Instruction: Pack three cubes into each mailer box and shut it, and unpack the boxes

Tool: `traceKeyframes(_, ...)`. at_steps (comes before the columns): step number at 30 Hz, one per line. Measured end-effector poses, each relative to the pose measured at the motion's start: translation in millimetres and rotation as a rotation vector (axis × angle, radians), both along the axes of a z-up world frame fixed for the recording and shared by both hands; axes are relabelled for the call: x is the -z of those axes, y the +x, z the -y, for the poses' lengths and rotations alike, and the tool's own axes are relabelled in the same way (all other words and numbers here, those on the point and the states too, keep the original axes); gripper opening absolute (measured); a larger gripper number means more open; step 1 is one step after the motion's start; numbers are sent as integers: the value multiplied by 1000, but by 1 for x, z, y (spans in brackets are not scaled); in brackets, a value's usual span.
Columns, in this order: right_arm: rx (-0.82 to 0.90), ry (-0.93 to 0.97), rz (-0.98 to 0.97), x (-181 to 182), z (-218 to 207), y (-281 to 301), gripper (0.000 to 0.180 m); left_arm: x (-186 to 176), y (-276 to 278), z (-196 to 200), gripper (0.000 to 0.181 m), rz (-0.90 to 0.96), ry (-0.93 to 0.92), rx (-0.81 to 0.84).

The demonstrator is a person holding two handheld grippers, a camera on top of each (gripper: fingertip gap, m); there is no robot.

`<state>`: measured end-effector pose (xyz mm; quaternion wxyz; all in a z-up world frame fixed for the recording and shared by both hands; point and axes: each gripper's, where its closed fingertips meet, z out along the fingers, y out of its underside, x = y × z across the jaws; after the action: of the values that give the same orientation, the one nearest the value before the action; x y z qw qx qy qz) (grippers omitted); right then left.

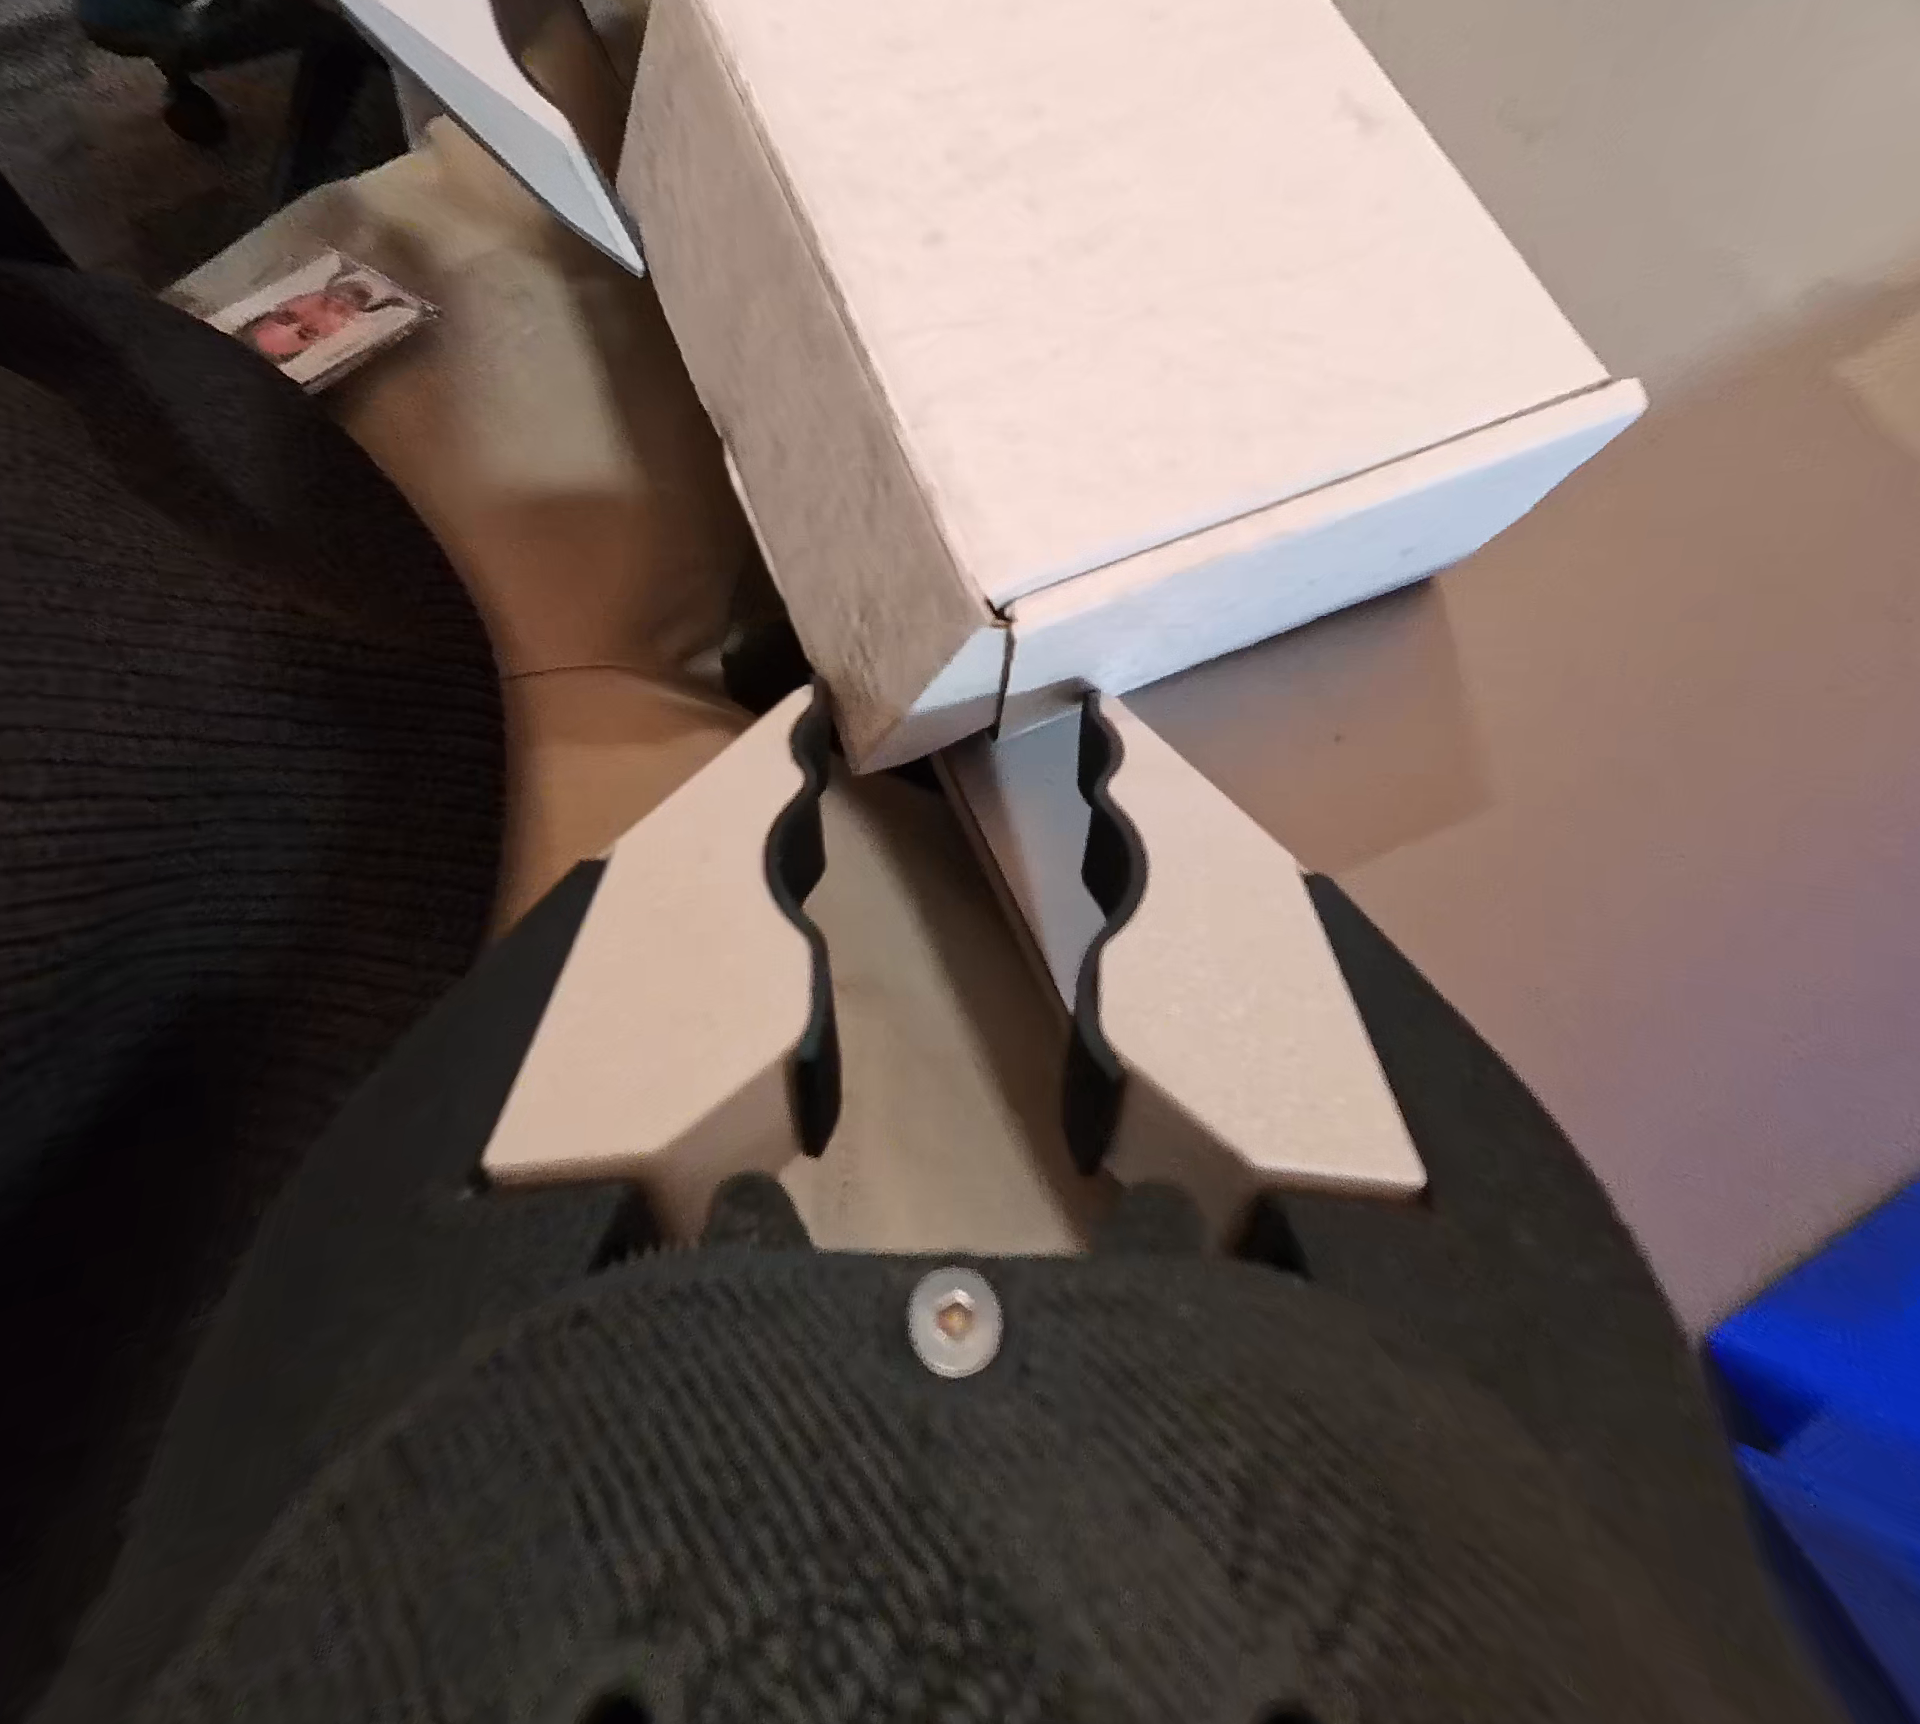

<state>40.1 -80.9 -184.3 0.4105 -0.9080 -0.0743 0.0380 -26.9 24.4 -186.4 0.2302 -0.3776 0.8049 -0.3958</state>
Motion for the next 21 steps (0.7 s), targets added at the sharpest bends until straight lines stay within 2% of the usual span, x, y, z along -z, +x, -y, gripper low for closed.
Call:
traceKeyframes(1, 3, -3, 11, 0, 0, 1, 46, 0, 0, 0, 48, 2, 7, -2)
traceKeyframes(21, 55, -50, 102, 3, -2, 10, 28, 2, 4, -4, 32, 40, 112, -9)
